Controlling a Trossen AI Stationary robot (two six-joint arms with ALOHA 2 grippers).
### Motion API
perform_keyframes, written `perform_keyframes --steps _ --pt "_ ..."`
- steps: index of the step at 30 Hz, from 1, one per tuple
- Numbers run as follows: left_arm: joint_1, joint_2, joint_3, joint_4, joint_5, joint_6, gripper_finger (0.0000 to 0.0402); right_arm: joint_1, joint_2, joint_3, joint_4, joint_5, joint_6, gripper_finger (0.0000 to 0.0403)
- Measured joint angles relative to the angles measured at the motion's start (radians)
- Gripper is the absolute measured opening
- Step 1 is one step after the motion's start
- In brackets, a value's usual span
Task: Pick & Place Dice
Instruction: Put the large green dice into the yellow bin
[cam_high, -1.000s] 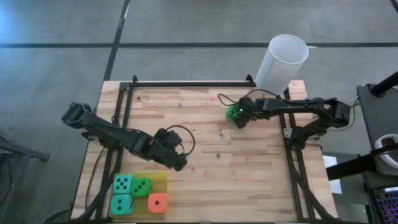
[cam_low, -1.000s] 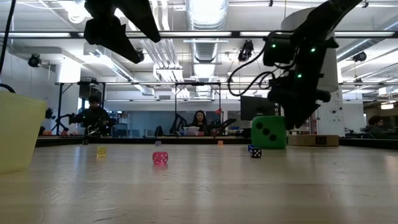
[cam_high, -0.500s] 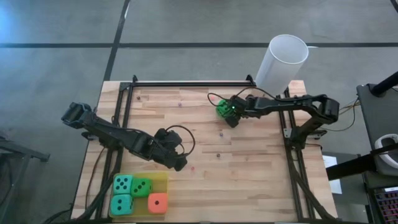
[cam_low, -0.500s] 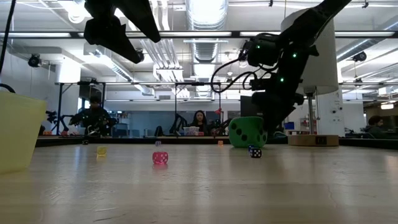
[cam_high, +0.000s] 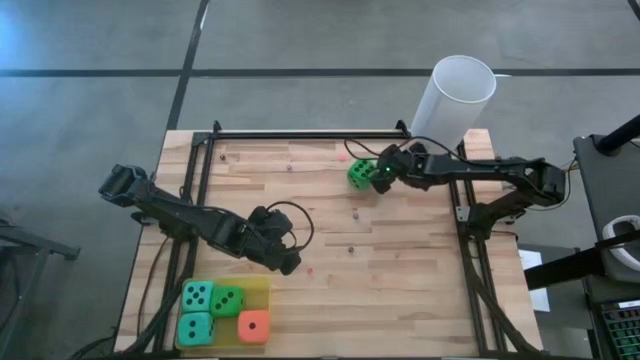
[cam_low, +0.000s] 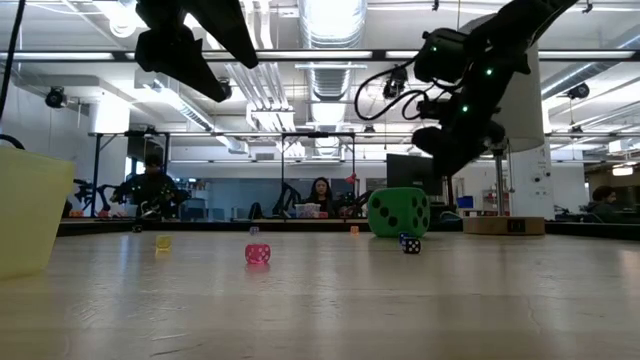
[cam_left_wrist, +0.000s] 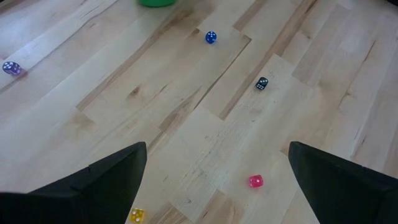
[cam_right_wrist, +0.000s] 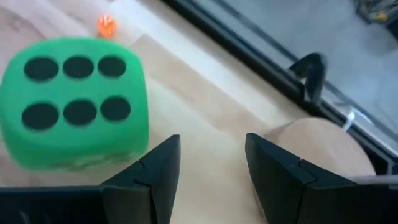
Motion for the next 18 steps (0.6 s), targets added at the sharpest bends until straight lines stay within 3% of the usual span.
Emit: perform_keyframes --steps 8,18 --pt "0.000 0.000 0.000 0.000 0.000 0.000 0.0396 -0.003 0.085 -0.031 0.185 0.018 -0.082 0.0180" --pt "0.000 0.000 0.000 0.000 0.000 0.003 0.0396 -0.003 0.165 -0.007 0.202 -0.040 -0.131 0.0180"
